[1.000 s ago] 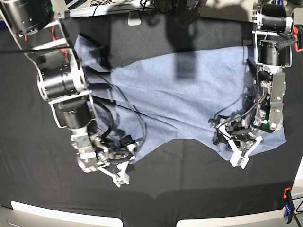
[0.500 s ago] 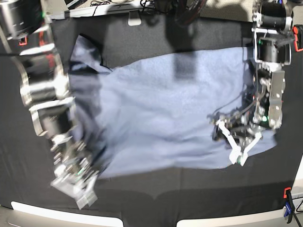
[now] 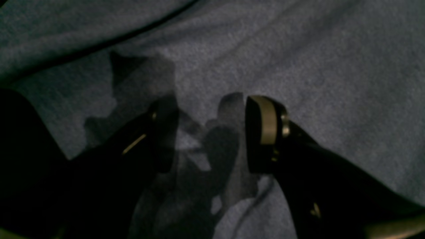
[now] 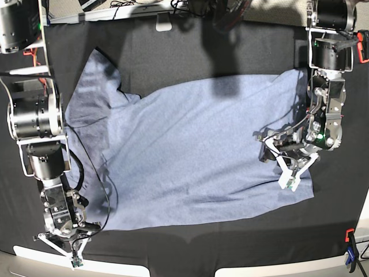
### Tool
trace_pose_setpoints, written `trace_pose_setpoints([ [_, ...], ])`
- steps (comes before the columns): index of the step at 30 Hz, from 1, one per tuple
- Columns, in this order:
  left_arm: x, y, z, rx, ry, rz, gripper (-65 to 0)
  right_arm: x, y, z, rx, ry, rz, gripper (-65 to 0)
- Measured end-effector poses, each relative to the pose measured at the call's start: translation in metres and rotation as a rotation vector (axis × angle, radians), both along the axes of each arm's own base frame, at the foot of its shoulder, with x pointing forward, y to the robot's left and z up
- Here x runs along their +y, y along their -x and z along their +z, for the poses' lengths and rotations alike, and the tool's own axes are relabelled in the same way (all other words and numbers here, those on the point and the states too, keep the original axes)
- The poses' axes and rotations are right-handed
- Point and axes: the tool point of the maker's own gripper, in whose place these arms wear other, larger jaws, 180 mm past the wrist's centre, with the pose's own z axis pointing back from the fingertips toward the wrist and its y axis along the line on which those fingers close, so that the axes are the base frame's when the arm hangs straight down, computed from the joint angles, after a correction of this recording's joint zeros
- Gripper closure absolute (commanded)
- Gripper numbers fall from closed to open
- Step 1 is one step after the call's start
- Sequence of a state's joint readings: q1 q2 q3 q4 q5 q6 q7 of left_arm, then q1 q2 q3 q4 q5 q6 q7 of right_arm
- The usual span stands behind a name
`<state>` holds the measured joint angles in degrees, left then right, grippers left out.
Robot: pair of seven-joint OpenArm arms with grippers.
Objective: Layout the t-shirt on the table in an organized manner, then fold the t-shirt properly
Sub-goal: 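Pull the shirt with both grippers to stretch it flat, then release the shirt and lift both grippers away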
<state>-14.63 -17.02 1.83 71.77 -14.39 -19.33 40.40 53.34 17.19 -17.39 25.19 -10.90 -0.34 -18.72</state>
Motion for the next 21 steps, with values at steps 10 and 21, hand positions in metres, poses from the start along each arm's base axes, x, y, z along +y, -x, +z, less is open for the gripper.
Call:
trace_pose_setpoints([
  [10,-0.002,0.011,0.003,-0.030,0.017,-0.017,-30.1,-0.001,0.021,-0.022,0.039,-0.105,-0.044,-25.8],
  [21,0.067,0.084,0.013,-0.057,0.141,0.163,-30.1,0.032,0.104,-0.044,0.016,-0.098,0.126,-25.0],
])
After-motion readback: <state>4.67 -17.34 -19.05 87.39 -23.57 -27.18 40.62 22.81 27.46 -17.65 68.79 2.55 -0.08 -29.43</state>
